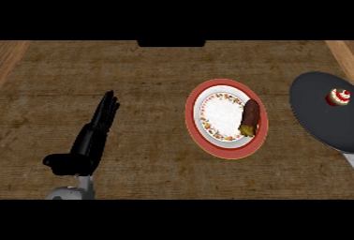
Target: Pick the cupcake from the plate and place it in the pan
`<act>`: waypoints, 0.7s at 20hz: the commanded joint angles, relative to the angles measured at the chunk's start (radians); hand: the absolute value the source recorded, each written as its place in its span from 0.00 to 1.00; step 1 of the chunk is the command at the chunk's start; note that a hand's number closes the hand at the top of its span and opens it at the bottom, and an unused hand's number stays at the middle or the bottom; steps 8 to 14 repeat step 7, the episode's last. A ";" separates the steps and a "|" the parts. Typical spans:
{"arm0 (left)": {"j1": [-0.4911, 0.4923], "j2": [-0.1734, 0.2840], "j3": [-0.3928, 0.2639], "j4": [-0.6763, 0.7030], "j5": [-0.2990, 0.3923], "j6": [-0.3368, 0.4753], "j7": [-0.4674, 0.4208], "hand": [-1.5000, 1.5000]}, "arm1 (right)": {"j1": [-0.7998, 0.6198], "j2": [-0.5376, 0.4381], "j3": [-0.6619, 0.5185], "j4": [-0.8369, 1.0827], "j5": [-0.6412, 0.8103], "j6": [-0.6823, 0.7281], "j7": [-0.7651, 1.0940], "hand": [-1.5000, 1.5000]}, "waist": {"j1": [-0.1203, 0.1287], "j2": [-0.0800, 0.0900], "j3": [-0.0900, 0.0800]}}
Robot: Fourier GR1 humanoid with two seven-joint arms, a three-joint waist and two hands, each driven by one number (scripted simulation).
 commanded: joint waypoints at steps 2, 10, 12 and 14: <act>-0.028 -0.046 -0.039 0.057 -0.062 0.058 -0.022 0.50 | 0.044 -0.002 0.011 -0.088 -0.012 -0.012 0.048 0.00 | -0.001 0.000 0.000; 0.015 -0.010 -0.002 -0.008 -0.005 -0.009 0.007 0.50 | 0.063 0.047 0.050 -0.154 0.062 -0.126 0.024 0.00 | 0.000 0.000 -0.001; 0.015 -0.010 -0.002 -0.008 -0.005 -0.009 0.007 0.50 | 0.063 0.047 0.050 -0.154 0.062 -0.126 0.024 0.00 | 0.000 0.000 -0.001; 0.015 -0.010 -0.002 -0.008 -0.005 -0.009 0.007 0.50 | 0.063 0.047 0.050 -0.154 0.062 -0.126 0.024 0.00 | 0.000 0.000 -0.001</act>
